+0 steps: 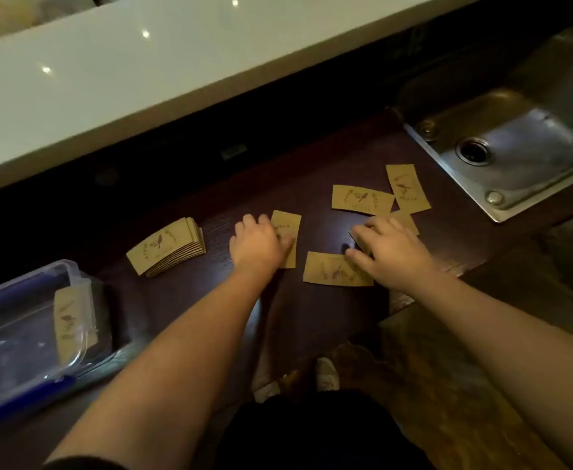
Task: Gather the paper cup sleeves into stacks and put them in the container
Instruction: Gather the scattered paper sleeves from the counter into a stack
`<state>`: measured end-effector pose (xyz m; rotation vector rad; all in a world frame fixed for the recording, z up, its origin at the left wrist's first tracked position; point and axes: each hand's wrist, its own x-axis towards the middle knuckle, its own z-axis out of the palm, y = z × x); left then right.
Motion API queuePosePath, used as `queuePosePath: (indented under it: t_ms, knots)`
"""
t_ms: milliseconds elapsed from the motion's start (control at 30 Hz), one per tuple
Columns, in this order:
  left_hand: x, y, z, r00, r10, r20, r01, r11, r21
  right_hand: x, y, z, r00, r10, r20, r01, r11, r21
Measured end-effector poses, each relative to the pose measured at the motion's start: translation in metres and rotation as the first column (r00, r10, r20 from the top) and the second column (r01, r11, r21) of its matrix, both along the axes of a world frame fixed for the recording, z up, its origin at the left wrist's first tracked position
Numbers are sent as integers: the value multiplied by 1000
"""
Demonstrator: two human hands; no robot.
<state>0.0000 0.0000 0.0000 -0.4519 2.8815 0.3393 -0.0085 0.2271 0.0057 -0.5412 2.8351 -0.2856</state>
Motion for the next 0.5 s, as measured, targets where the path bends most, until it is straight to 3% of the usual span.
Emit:
queuePosePath:
  t_ms: [133, 500]
  knots:
    - [-11, -4, -4, 987, 93, 132, -109, 986, 125, 3, -10, -9, 997, 54, 59, -55, 998, 15]
    - [-28, 2, -16, 959, 223, 175, -271, 902, 337, 10, -28, -23, 992, 33, 118, -44, 995, 91]
